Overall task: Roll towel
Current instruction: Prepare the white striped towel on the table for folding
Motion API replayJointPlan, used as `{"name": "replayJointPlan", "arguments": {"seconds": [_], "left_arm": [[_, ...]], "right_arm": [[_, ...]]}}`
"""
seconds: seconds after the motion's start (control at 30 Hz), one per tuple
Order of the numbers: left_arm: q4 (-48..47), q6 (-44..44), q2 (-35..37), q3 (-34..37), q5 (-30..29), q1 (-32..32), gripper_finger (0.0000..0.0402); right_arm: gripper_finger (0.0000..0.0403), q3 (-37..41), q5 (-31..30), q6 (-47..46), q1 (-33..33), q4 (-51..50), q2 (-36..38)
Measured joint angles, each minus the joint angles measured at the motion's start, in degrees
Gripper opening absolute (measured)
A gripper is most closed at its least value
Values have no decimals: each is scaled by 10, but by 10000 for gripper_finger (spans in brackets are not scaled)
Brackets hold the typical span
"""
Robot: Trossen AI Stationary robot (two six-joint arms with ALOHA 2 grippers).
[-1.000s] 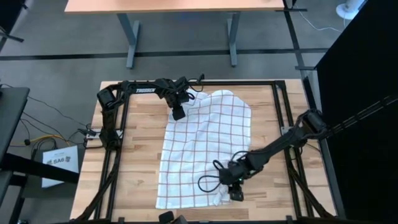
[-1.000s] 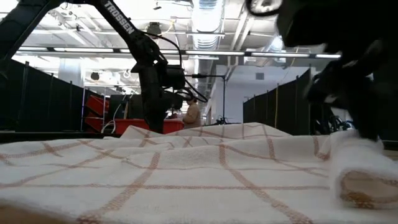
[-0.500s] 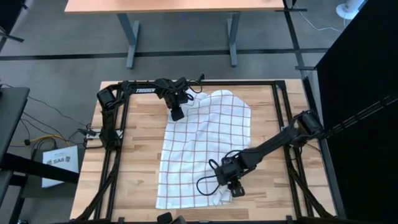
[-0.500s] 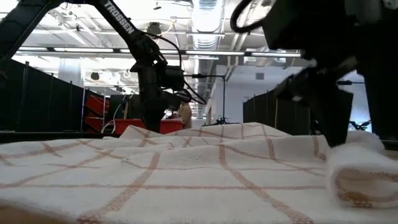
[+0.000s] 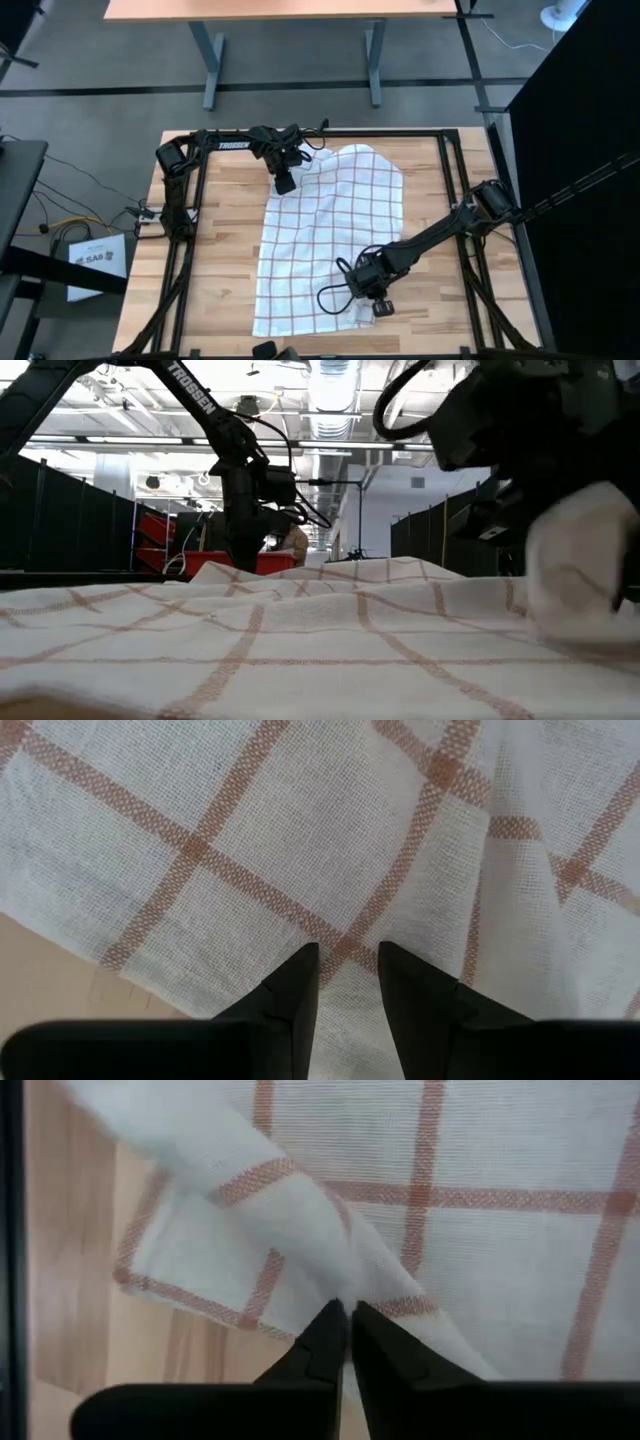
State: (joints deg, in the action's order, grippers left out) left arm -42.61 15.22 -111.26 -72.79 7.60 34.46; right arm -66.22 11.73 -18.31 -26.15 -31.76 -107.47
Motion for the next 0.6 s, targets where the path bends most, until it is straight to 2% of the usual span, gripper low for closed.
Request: {"name": "replayJointPlan", "arguments": {"seconds": [0.3, 0.6], "left_arm": [[0, 2, 0, 0, 0, 0, 93], [0, 6, 0, 0, 0, 0, 93]], "right_arm": [[1, -20, -2, -83, -47, -58, 66], [0, -12, -23, -210, -147, -115, 87]]}}
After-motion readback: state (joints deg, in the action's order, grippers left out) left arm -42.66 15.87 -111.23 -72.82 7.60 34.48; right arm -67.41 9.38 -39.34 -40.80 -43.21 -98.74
